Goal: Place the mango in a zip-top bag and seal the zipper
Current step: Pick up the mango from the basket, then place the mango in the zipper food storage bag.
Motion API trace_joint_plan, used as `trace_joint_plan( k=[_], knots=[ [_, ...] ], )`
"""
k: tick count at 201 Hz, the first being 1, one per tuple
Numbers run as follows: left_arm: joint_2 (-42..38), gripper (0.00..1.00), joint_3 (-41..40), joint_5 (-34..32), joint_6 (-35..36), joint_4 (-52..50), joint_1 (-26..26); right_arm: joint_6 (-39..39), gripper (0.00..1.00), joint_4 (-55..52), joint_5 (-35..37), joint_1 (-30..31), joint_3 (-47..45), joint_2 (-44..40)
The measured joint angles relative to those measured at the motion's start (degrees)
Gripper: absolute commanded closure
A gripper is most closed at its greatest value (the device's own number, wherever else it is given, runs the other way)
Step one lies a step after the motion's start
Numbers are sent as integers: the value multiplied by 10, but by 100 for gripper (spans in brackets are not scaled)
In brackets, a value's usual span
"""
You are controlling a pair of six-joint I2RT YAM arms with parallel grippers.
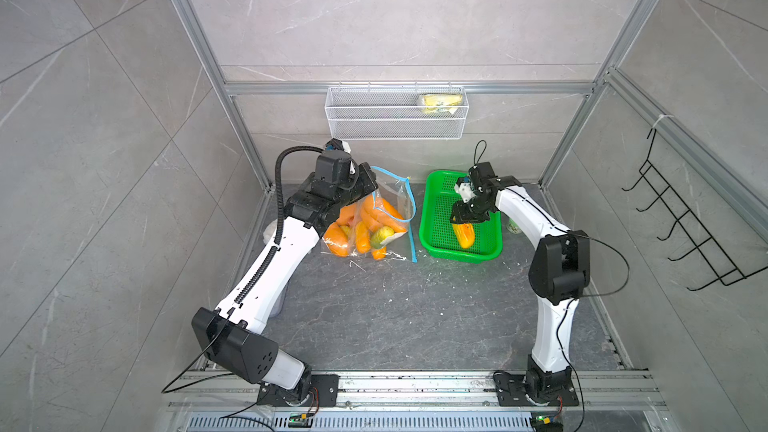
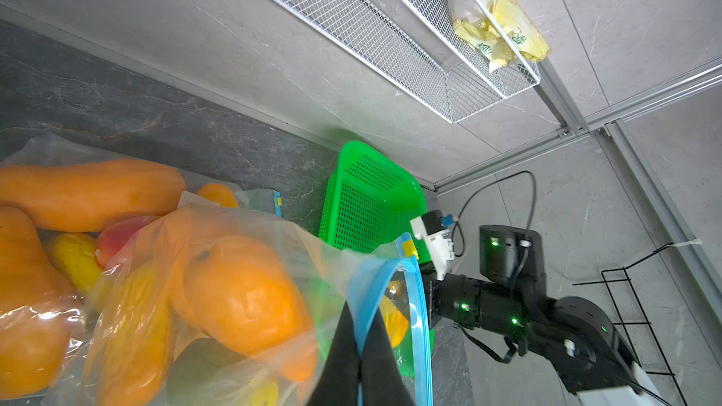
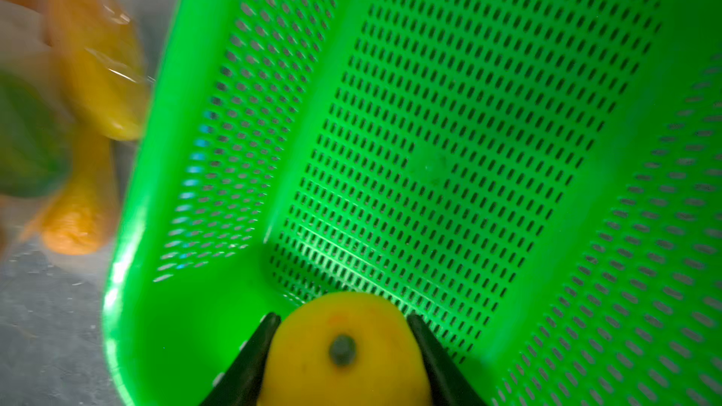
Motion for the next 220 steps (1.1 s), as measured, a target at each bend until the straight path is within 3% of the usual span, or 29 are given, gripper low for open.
trace_joint_plan(
  k=[41,70,117,162,184,220],
  knots=[
    [2,100,0,16,-3,6,0,112,84,280,-101,7,-192,-178],
    [10,100,0,26,-6,11,0,177,84,477,-135,56,-248,-245],
    [25,100,4,32,-9,14,0,234,83,782,-150,151,-295,-266],
    [28,100,11,41,-9,13,0,238,80,920,-152,167,-296,-215],
    [28,100,11,40,-9,12,0,234,71,933,-152,167,-296,-175],
    [26,100,11,40,-9,9,0,204,28,895,-161,167,-292,-138]
  ],
)
